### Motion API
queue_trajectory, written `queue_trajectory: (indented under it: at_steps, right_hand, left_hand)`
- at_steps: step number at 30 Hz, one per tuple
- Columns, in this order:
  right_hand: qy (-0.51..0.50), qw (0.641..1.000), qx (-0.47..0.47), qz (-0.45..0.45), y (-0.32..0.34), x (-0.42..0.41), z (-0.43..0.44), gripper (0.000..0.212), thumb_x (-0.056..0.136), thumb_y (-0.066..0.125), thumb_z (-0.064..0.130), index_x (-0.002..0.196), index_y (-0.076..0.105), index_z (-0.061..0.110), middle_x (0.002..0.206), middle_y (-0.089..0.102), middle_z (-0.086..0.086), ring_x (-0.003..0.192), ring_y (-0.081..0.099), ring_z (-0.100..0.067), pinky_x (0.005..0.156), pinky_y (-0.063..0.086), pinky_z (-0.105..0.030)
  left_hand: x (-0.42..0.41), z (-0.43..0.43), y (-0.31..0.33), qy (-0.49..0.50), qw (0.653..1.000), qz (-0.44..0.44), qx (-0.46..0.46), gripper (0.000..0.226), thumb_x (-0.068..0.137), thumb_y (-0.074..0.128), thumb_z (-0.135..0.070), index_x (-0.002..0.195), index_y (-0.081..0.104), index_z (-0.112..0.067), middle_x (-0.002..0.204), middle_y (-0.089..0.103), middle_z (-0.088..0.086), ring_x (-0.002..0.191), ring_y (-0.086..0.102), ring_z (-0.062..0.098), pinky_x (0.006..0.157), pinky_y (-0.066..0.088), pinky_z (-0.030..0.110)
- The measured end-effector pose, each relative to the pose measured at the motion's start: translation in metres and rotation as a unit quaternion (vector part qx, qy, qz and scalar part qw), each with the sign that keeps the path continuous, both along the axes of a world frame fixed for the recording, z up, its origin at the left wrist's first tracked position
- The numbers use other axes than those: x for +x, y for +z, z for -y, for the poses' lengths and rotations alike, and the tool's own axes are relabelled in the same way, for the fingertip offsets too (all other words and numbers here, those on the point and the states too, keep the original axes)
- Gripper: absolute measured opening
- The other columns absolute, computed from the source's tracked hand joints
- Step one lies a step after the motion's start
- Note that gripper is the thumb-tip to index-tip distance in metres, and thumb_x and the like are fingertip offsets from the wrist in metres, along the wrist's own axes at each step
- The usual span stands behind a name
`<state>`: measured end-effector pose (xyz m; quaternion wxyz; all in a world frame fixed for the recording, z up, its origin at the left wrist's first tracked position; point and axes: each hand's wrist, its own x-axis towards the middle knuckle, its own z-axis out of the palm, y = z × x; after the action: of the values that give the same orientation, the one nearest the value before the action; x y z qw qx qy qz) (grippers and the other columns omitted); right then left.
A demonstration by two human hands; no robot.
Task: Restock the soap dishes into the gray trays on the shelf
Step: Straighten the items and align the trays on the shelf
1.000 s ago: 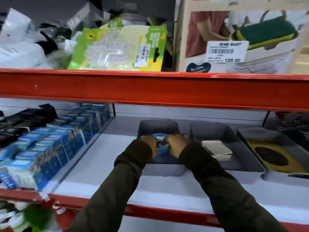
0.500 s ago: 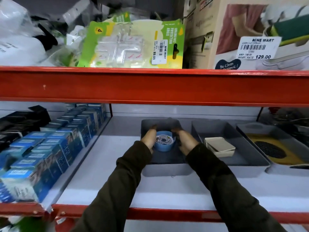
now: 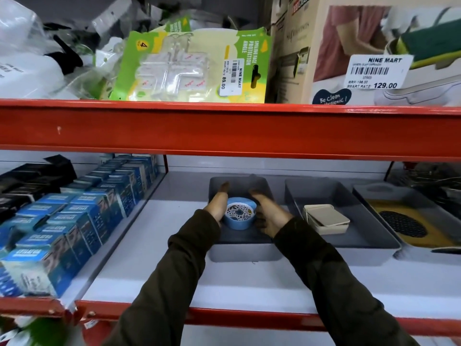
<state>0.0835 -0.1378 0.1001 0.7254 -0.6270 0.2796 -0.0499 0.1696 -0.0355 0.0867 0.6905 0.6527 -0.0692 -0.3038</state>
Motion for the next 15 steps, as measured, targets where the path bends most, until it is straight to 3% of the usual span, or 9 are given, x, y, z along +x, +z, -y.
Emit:
queue_trajectory:
  at_steps: [3, 5, 6, 7, 9, 10, 13, 15]
  right_hand:
    - [0.003, 1.0, 0.013, 0.006, 0.002, -0.003, -0.001, 0.032, 0.089, 0.052, 0.049, 0.085, 0.061, 0.018, 0.061, 0.059, 0.004, 0.06, 0.046, -0.008, 0.056, 0.03, -0.023]
    - [0.009, 1.0, 0.019, 0.018, 0.008, -0.01, 0.002, 0.03, 0.09, 0.052, 0.046, 0.088, 0.059, 0.016, 0.052, 0.059, 0.006, 0.056, 0.047, -0.006, 0.059, 0.034, -0.019]
    - [0.021, 0.999, 0.012, 0.024, 0.012, -0.016, 0.004, 0.027, 0.092, 0.051, 0.043, 0.092, 0.058, 0.017, 0.06, 0.062, 0.005, 0.063, 0.054, -0.007, 0.069, 0.039, -0.018]
    - [0.035, 0.999, 0.005, 0.037, 0.016, -0.022, 0.011, 0.026, 0.093, 0.051, 0.04, 0.105, 0.058, 0.018, 0.082, 0.066, 0.002, 0.083, 0.061, -0.011, 0.082, 0.041, -0.021]
    - [0.041, 0.996, -0.033, 0.074, 0.023, -0.038, 0.025, 0.044, 0.093, 0.052, 0.039, 0.133, 0.045, 0.021, 0.127, 0.055, -0.004, 0.119, 0.054, -0.023, 0.102, 0.039, -0.032]
    - [0.041, 0.993, -0.068, 0.091, 0.026, -0.049, 0.037, 0.043, 0.093, 0.052, 0.037, 0.134, 0.043, 0.025, 0.136, 0.051, -0.006, 0.119, 0.054, -0.023, 0.105, 0.041, -0.036]
    - [0.017, 0.959, -0.264, 0.099, 0.026, -0.077, 0.088, 0.026, 0.095, 0.047, 0.024, 0.118, 0.055, 0.033, 0.132, 0.058, -0.006, 0.114, 0.057, -0.021, 0.108, 0.041, -0.043]
    - [0.007, 0.911, -0.409, 0.048, 0.03, -0.098, 0.124, 0.033, 0.096, 0.044, 0.012, 0.124, 0.058, 0.024, 0.132, 0.059, -0.005, 0.122, 0.054, -0.025, 0.11, 0.037, -0.035]
  left_hand:
    - [0.0, 0.0, 0.001, 0.006, 0.999, 0.009, 0.031, 0.072, 0.092, 0.034, -0.064, 0.115, 0.058, 0.001, 0.101, 0.07, 0.021, 0.095, 0.067, 0.03, 0.085, 0.052, 0.034]
    - [-0.007, -0.002, 0.007, 0.007, 0.998, 0.017, 0.055, 0.073, 0.09, 0.034, -0.066, 0.114, 0.058, -0.001, 0.103, 0.07, 0.02, 0.098, 0.066, 0.029, 0.089, 0.051, 0.035]
    - [-0.009, -0.001, 0.008, 0.003, 0.997, 0.028, 0.071, 0.079, 0.088, 0.035, -0.07, 0.12, 0.058, -0.001, 0.111, 0.069, 0.02, 0.107, 0.065, 0.03, 0.099, 0.05, 0.038]
    - [-0.014, 0.002, 0.01, -0.003, 0.994, 0.052, 0.101, 0.085, 0.084, 0.035, -0.073, 0.131, 0.053, -0.004, 0.123, 0.065, 0.02, 0.117, 0.061, 0.031, 0.108, 0.044, 0.042]
    - [-0.028, 0.008, 0.018, -0.018, 0.974, 0.143, 0.175, 0.079, 0.089, 0.033, -0.066, 0.148, 0.035, -0.013, 0.148, 0.046, 0.016, 0.135, 0.045, 0.031, 0.118, 0.03, 0.041]
    - [-0.036, 0.015, 0.021, -0.013, 0.957, 0.206, 0.201, 0.067, 0.096, 0.033, -0.055, 0.149, 0.033, -0.014, 0.153, 0.038, 0.014, 0.139, 0.039, 0.03, 0.119, 0.027, 0.038]
    - [-0.067, 0.039, 0.037, -0.027, 0.922, 0.338, 0.186, 0.042, 0.101, 0.039, -0.025, 0.141, 0.045, -0.014, 0.151, 0.043, 0.008, 0.138, 0.041, 0.025, 0.113, 0.026, 0.027]
    - [-0.089, 0.063, 0.043, -0.077, 0.893, 0.399, 0.194, 0.043, 0.098, 0.042, -0.015, 0.14, 0.048, -0.019, 0.148, 0.046, 0.005, 0.136, 0.044, 0.025, 0.115, 0.028, 0.024]
